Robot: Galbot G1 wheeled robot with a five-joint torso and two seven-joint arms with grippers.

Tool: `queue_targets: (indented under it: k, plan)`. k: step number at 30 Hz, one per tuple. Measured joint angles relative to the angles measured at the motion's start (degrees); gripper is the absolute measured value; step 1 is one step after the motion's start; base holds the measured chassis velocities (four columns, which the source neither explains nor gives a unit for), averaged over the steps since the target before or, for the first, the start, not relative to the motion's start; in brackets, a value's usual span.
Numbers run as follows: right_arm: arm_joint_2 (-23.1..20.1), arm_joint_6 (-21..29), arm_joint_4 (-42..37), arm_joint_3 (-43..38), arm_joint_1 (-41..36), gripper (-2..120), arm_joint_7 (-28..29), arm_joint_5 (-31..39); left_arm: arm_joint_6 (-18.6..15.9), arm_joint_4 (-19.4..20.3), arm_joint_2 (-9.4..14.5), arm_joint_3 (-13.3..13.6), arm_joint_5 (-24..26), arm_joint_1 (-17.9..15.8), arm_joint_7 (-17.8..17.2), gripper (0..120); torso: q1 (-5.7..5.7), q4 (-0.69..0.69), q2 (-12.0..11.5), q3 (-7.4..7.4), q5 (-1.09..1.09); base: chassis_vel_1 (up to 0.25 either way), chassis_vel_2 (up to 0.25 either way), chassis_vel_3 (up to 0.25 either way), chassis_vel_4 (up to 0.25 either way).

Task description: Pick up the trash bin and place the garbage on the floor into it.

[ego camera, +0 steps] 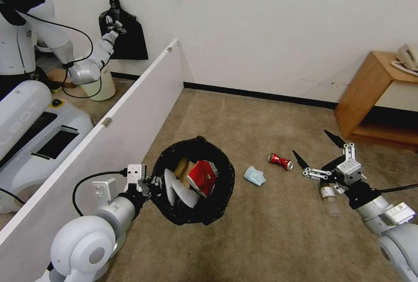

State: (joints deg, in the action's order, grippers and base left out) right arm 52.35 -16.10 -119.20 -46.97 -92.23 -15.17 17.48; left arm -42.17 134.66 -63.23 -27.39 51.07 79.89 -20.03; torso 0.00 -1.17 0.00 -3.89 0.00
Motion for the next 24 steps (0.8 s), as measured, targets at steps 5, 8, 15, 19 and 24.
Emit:
queue_targets:
  k: [5, 8, 15, 19, 24]
  plan:
    - [-0.2, 0.0, 0.2, 0.1, 0.4, 100, 0.1, 0.1, 0.0, -0.2, 0.2, 0.1, 0.0, -0.2, 0.0, 0, 0.00, -0.01, 0.0, 0.00, 0.00, 0.000, 0.000, 0.000, 0.000]
    - [-0.2, 0.0, 0.2, 0.3, 0.5, 100, 0.2, 0.1, 0.0, -0.2, 0.3, 0.1, -0.1, -0.2, 0.0, 0, 0.00, -0.01, 0.0, 0.00, 0.00, 0.000, 0.000, 0.000, 0.000]
    - [-0.1, -0.5, 0.3, 0.4, 0.4, 100, 0.2, 0.3, 0.2, -0.2, 0.1, 0.2, 0.0, -0.1, -0.4, 0, 0.00, -0.01, 0.0, 0.00, 0.00, 0.000, 0.000, 0.000, 0.000]
    - [-0.1, -0.8, 0.1, 0.4, 0.1, 100, 0.2, 0.4, 0.2, 0.0, -0.1, 0.2, -0.1, 0.1, -0.5, 0, 0.00, -0.01, 0.0, 0.00, 0.00, 0.000, 0.000, 0.000, 0.000]
    - [0.1, -0.8, -0.4, 0.3, -0.1, 100, 0.1, 0.4, 0.2, 0.5, -0.1, -0.1, -0.3, 0.7, -0.5, 0, 0.00, -0.01, 0.0, 0.00, 0.00, 0.000, 0.000, 0.000, 0.000]
